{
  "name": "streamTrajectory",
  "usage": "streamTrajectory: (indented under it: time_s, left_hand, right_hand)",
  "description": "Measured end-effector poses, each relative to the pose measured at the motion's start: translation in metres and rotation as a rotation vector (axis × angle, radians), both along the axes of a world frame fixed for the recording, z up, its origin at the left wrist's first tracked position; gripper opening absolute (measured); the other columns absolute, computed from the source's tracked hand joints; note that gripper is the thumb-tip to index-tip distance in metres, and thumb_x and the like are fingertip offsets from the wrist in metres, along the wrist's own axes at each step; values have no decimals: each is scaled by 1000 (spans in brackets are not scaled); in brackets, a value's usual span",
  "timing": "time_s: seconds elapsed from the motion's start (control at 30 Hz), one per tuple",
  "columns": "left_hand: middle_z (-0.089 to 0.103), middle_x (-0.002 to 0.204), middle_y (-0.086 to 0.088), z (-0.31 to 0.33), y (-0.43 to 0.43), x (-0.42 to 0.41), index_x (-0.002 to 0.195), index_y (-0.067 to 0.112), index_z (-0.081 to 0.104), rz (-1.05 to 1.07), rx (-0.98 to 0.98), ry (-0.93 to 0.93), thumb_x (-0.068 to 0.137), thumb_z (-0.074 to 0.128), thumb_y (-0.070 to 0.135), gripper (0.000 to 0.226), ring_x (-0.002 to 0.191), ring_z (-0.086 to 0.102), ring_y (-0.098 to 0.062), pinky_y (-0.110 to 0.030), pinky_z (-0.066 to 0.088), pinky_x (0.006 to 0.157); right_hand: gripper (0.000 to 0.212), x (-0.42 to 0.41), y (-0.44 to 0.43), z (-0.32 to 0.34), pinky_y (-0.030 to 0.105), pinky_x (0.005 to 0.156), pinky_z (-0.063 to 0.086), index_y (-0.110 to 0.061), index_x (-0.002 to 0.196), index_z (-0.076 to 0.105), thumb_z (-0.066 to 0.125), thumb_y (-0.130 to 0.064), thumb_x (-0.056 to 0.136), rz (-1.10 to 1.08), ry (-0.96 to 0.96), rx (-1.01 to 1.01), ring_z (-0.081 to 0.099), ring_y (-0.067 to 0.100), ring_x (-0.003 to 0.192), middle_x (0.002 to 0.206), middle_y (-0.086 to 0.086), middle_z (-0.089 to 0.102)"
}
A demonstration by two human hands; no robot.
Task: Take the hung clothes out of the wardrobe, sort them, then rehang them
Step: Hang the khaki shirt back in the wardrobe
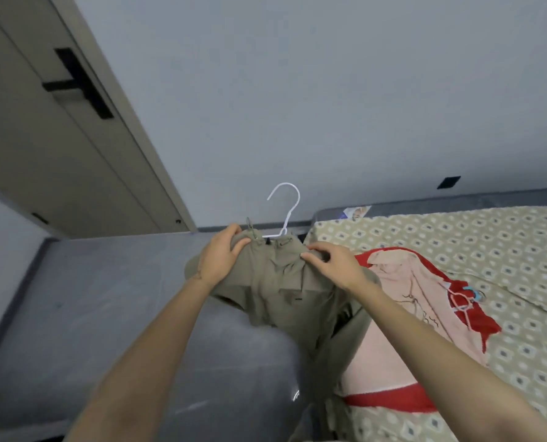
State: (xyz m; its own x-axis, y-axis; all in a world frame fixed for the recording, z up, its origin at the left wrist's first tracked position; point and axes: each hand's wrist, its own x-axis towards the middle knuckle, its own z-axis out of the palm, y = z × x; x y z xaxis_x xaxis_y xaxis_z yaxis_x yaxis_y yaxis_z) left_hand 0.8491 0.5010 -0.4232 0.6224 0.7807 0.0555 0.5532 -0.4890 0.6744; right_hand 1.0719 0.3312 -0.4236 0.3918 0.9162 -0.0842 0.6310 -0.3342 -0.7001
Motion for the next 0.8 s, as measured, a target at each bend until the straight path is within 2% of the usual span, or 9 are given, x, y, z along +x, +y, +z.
streamTrajectory:
  time_s: [0.13,0.23,0.53,0.67,0.8]
  left_hand:
    - [64,92,-7,1,-14,-81,94,11,51,119,27,-24,98,58,35,26,89,60,-28,-42,46,74]
    - [65,94,-9,3,-28,-139,95,10,52,219,45,-20,98,58,36,27,90,59,-28,-37,40,69]
    - [57,75,-8,12,-99,-319,84,14,42,482,37,-28,98,56,41,34,74,57,-32,-41,41,63]
    - [61,77,-9,18,-134,-390,85,11,46,612,44,-47,98,57,40,33,72,57,-25,-36,35,60]
    - [52,65,1,22,-165,-452,79,11,42,747,53,-81,96,59,41,38,65,53,-20,-37,36,59]
  right_hand:
    - [27,-61,16,8,37,82,52,-23,99,76,63,-46,90,81,7,17,65,10,89,96,-9,73]
    - [24,-110,22,13,34,74,51,-25,91,76,64,-45,90,132,-21,39,63,7,79,85,-12,72]
    - [28,-270,26,43,35,71,52,-28,83,73,62,-53,89,327,-161,82,64,11,80,83,-10,72]
    - [28,-339,25,57,34,74,54,-29,86,73,61,-54,89,453,-183,89,63,6,81,86,-14,71]
    - [25,-400,24,66,33,72,52,-33,83,71,60,-55,89,571,-205,105,63,8,83,86,-14,71]
